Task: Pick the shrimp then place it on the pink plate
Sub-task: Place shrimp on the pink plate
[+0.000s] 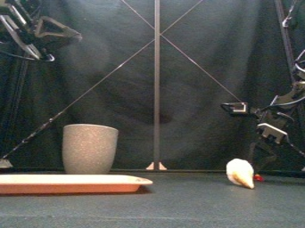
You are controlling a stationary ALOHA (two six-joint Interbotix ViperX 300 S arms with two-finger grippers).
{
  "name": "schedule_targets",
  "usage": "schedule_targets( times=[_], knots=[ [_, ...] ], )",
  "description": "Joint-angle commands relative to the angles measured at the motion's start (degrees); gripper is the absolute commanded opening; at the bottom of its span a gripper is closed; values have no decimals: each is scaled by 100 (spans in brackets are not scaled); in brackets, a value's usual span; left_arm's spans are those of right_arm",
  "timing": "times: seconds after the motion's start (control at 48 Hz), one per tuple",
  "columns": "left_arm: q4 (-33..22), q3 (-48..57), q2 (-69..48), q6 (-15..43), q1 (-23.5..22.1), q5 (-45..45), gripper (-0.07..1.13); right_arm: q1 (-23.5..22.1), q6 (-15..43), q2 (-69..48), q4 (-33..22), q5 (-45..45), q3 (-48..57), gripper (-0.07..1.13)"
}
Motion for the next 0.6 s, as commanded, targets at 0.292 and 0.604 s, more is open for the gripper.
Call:
schedule_targets(
  times=[0.292, 0.604],
  knots=[
    [0, -70, 26, 0, 9, -53, 4, 1459, 18, -1512, 88, -44, -765, 50],
    [9, -70, 26, 0, 18, -114, 4, 2602, 9, -1608, 88, -1020, -1230, 50]
  ],
)
